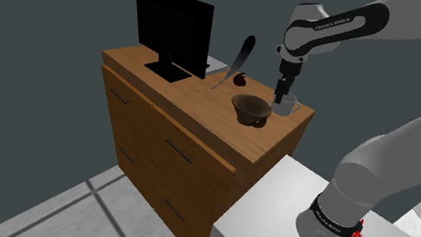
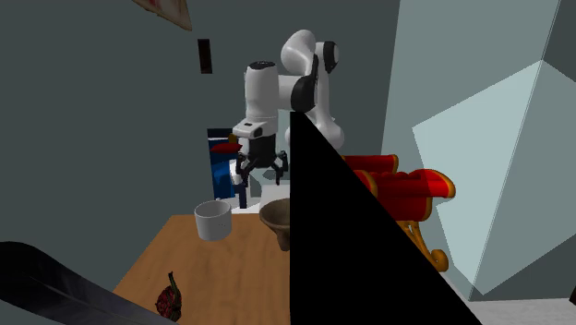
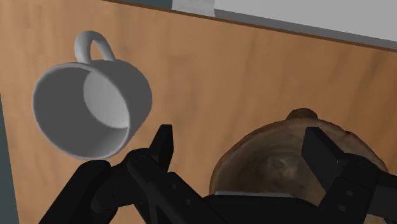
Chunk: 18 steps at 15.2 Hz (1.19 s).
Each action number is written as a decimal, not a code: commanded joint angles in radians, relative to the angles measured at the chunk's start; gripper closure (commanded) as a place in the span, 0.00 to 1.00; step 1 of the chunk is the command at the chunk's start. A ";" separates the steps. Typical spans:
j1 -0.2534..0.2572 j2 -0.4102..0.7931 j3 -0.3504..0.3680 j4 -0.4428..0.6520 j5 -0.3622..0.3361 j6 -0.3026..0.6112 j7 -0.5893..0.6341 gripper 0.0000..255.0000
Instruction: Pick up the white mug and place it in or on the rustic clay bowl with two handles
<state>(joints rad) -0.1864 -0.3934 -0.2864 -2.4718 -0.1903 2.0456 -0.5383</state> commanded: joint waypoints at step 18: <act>-0.035 0.347 -0.134 0.093 0.055 0.284 -0.200 0.00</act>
<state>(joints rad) -0.2217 -0.0480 -0.4198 -2.3791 -0.1360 2.3272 -0.7375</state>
